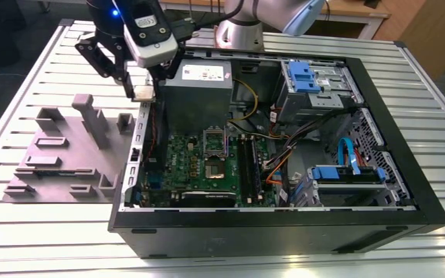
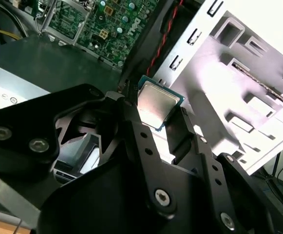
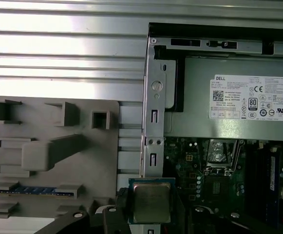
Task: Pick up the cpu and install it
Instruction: 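Pick up the cpu and move it towards the insertion slot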
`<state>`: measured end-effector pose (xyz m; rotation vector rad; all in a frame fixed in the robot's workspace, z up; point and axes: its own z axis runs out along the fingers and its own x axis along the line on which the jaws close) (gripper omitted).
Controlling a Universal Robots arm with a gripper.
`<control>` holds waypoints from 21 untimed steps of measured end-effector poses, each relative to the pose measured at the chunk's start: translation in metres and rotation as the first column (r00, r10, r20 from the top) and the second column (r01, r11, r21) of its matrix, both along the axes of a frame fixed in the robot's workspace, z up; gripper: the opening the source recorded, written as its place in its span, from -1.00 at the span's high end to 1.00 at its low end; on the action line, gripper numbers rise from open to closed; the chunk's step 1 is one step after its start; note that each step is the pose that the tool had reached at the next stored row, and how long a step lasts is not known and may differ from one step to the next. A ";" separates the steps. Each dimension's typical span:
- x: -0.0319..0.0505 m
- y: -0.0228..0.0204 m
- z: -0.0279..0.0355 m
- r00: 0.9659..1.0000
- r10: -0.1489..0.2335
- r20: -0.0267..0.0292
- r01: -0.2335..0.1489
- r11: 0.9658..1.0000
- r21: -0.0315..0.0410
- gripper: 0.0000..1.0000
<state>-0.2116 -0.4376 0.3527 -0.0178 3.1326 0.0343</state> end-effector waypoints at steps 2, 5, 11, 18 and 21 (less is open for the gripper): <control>0.0016 0.0000 0.0000 1.000 0.000 0.000 0.000 1.000 0.000 0.06; 0.0049 0.0000 0.0000 1.000 0.000 0.000 0.000 1.000 0.000 0.06; 0.0114 0.0000 0.0000 1.000 0.000 0.000 0.000 1.000 0.000 0.06; 0.0230 0.0000 -0.0002 1.000 0.000 0.000 0.000 1.000 0.000 0.06; 0.0296 0.0000 -0.0003 1.000 0.000 0.000 0.000 1.000 0.000 0.06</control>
